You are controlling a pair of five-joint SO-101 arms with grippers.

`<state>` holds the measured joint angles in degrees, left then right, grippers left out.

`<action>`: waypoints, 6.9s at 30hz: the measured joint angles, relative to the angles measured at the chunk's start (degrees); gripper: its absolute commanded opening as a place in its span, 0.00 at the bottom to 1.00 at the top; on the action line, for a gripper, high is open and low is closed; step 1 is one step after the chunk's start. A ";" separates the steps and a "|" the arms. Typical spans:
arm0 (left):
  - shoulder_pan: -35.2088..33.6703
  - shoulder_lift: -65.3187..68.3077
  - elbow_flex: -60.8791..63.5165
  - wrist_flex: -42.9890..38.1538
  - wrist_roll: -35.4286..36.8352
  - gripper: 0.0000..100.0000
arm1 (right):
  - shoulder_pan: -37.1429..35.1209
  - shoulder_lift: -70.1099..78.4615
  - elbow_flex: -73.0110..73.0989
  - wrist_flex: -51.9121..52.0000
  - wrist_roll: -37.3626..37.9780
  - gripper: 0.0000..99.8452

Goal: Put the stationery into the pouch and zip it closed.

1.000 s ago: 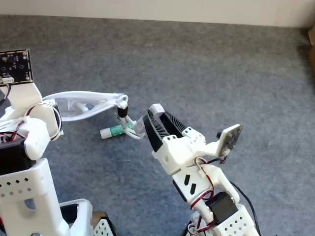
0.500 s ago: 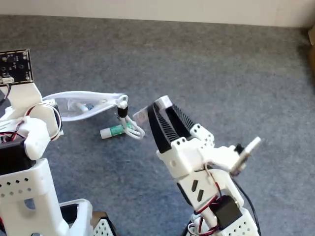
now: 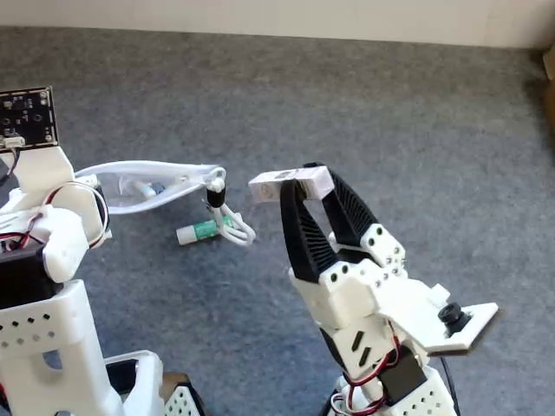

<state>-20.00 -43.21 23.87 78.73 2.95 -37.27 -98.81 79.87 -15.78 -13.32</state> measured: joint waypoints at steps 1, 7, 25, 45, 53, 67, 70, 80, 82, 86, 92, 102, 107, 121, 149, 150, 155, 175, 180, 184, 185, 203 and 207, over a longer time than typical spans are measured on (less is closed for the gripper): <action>0.00 0.00 0.00 0.00 0.00 0.01 | 0.00 0.00 0.00 -0.35 0.09 0.01; -0.09 0.00 0.00 0.00 0.00 0.01 | 0.00 6.15 -3.52 -0.79 0.35 0.01; 0.09 0.00 0.00 -0.18 0.00 0.01 | -10.20 41.14 -16.53 -5.01 0.53 0.01; 0.09 0.00 0.00 -0.18 0.00 0.01 | -21.19 69.45 -18.64 -29.80 22.42 0.01; 0.09 0.00 0.00 -0.18 0.00 0.01 | -18.99 75.43 -22.51 -33.32 22.68 0.01; 0.35 0.00 0.09 -0.18 0.00 0.01 | -17.67 80.53 -23.38 -33.49 22.95 0.14; 0.35 0.00 0.09 -0.18 0.00 0.01 | -17.67 80.53 -23.38 -33.49 22.95 0.14; 0.35 0.00 0.09 -0.26 0.00 0.01 | -17.67 80.53 -23.38 -33.49 22.95 0.14; 0.35 0.00 0.09 -0.26 0.00 0.01 | -17.67 80.53 -23.38 -33.49 22.95 0.14; 0.35 0.00 0.09 -0.26 0.00 0.01 | -17.67 80.35 -23.21 -33.49 22.95 0.14; 0.35 0.00 0.09 -0.26 0.00 0.01 | -17.49 75.78 -18.73 -33.32 22.86 0.14; 0.44 0.00 0.09 -0.26 0.00 0.01 | -15.91 68.13 -18.55 -18.37 22.86 0.14; 0.44 0.00 0.09 -0.26 0.00 0.01 | -13.98 59.34 -18.46 -6.68 22.77 0.14; 0.35 0.00 0.09 -0.26 0.00 0.01 | -12.66 40.35 -18.46 22.68 22.77 0.14; -15.91 -0.44 -0.97 0.00 5.19 0.01 | -8.88 54.95 -18.90 41.23 -0.44 0.14; -15.91 -0.44 -0.97 0.00 5.19 0.01 | -8.97 58.20 -19.69 41.23 -1.49 0.14; -15.91 -0.44 -0.97 0.00 5.19 0.01 | -9.14 70.86 -25.32 42.11 -8.70 0.14; -15.91 -0.44 -0.97 0.00 5.19 0.01 | -9.14 97.32 -52.57 58.90 -28.31 0.14; -15.91 -0.44 -0.97 0.00 5.19 0.01 | -8.26 102.24 -57.32 58.90 -29.71 0.14; -15.91 -0.44 -0.97 0.00 5.19 0.01 | -6.51 106.20 -61.10 58.90 -31.03 0.14; -15.91 -0.44 -0.97 0.00 5.19 0.01 | -6.51 107.08 -61.80 58.90 -31.03 0.14; -15.82 -0.44 -0.97 0.00 5.19 0.01 | -5.19 120.35 -73.76 60.57 -31.21 0.14; -15.82 -0.44 -0.97 0.00 5.19 0.01 | -5.19 121.76 -76.22 62.95 -31.30 0.14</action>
<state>-35.82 -43.65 22.90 78.73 8.13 -42.46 22.95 3.65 47.16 -44.62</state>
